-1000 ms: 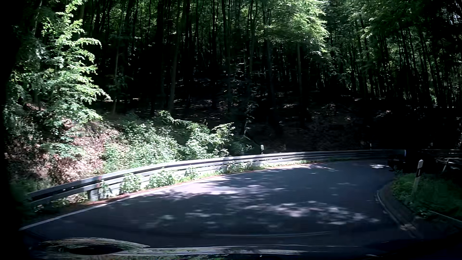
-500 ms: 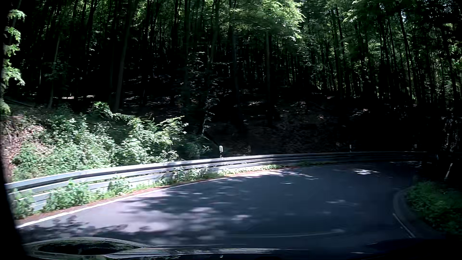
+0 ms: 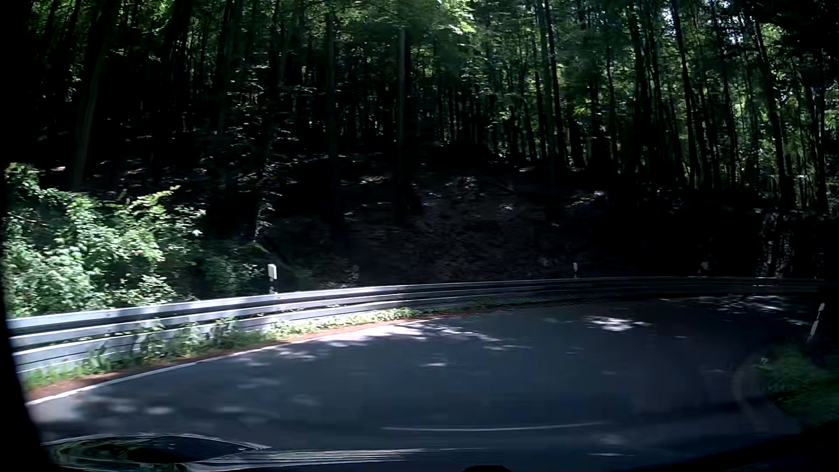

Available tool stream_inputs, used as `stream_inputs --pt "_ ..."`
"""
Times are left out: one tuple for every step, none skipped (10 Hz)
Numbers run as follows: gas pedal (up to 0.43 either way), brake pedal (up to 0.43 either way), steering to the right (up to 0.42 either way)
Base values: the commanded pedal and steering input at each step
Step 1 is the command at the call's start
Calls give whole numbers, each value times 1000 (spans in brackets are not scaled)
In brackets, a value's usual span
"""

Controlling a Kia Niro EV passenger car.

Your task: Follow the waypoints while adhering to traffic rules and regulations

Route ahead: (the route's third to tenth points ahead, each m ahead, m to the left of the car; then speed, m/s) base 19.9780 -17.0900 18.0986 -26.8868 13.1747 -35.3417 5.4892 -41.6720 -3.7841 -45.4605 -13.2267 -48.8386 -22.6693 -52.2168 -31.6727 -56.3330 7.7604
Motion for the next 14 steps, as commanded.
stream_inputs --pt "59 0 224" --pt "59 0 236" --pt "59 0 250" --pt "59 0 256" --pt "87 0 257" --pt "98 0 258" --pt "98 0 260" --pt "98 0 262" --pt "87 0 266" --pt "87 0 270" --pt "79 0 271" --pt "79 0 271" --pt "79 0 275" --pt "79 0 283"
